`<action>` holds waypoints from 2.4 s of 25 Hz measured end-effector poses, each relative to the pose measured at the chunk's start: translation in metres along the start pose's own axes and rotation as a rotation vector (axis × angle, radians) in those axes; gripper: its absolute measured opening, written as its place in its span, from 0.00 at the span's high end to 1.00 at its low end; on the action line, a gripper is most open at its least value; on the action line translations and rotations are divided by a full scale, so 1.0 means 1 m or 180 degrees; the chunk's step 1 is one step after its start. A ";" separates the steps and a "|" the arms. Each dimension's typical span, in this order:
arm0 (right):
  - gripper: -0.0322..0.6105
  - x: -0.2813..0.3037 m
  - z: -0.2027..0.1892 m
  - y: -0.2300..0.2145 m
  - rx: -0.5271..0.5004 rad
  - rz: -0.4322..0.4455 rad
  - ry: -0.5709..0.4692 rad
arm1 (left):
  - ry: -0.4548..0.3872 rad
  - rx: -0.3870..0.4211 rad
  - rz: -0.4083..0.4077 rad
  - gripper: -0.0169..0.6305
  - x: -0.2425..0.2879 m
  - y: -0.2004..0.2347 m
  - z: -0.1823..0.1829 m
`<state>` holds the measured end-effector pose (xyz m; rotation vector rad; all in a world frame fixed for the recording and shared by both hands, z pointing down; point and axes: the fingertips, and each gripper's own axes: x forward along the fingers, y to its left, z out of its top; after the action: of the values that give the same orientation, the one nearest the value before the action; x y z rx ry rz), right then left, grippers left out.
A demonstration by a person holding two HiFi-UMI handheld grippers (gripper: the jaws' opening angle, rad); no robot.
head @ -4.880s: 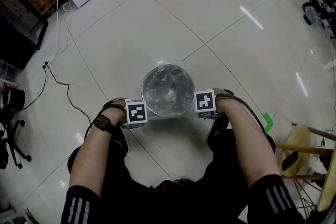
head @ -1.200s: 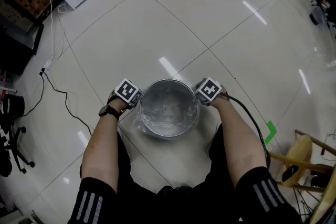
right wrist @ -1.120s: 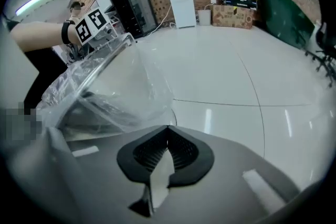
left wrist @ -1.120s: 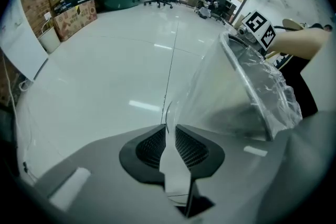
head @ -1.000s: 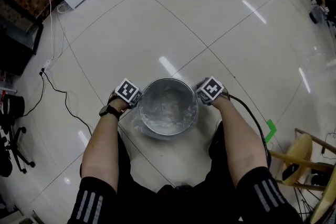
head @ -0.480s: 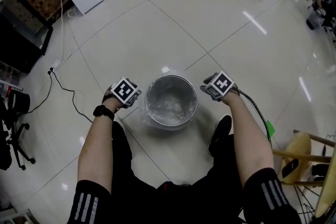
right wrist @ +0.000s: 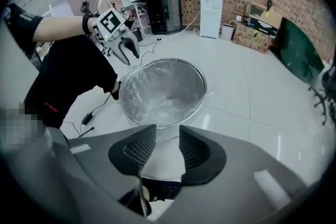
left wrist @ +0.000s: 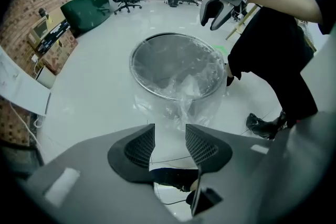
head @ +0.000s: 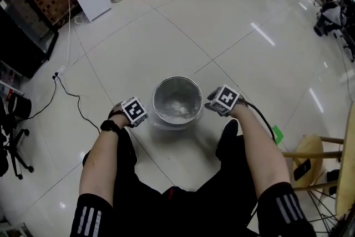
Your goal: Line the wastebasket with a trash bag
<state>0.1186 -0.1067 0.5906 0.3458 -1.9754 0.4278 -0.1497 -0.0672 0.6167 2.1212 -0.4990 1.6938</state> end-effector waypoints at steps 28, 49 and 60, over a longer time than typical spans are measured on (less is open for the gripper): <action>0.68 0.091 -0.036 0.022 0.0334 0.0203 0.0161 | 0.0040 -0.0027 0.0311 0.68 0.092 0.021 0.010; 0.94 -0.083 0.080 0.026 0.0086 -0.0528 -0.1060 | -0.1584 -0.0008 0.0921 0.71 -0.132 0.007 0.087; 0.94 -0.109 0.139 0.056 0.0485 0.0154 -0.2036 | -0.2776 -0.0374 0.0433 0.80 -0.192 -0.020 0.142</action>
<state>0.0295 -0.1119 0.4282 0.5864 -2.5818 0.5468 -0.0606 -0.1138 0.3986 2.6989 -0.9584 0.6738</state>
